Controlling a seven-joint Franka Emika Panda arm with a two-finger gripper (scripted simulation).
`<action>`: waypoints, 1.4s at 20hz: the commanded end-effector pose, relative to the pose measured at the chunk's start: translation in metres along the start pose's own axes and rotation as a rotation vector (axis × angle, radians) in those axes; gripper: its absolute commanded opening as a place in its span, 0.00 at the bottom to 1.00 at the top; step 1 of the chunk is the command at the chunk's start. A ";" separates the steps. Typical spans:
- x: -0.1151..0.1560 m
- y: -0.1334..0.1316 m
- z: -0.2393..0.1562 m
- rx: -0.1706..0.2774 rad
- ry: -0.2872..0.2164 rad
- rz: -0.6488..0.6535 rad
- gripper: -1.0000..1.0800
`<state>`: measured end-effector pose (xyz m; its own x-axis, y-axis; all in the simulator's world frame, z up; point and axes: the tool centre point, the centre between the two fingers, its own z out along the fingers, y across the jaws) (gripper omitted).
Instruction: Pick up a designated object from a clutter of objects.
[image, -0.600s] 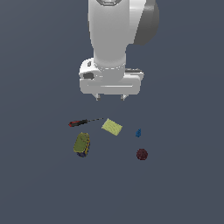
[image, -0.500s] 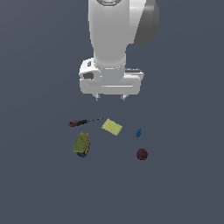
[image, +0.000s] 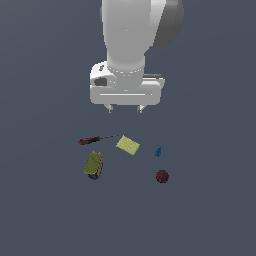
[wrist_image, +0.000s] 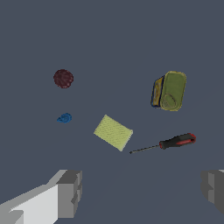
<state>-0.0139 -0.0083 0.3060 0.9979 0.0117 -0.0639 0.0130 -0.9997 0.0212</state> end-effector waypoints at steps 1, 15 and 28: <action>0.000 0.000 0.000 0.000 -0.001 -0.001 0.96; 0.041 0.035 0.050 0.024 0.017 0.040 0.96; 0.090 0.110 0.156 0.033 0.052 0.120 0.96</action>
<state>0.0641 -0.1133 0.1581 0.9948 -0.1009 -0.0165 -0.1011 -0.9948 -0.0084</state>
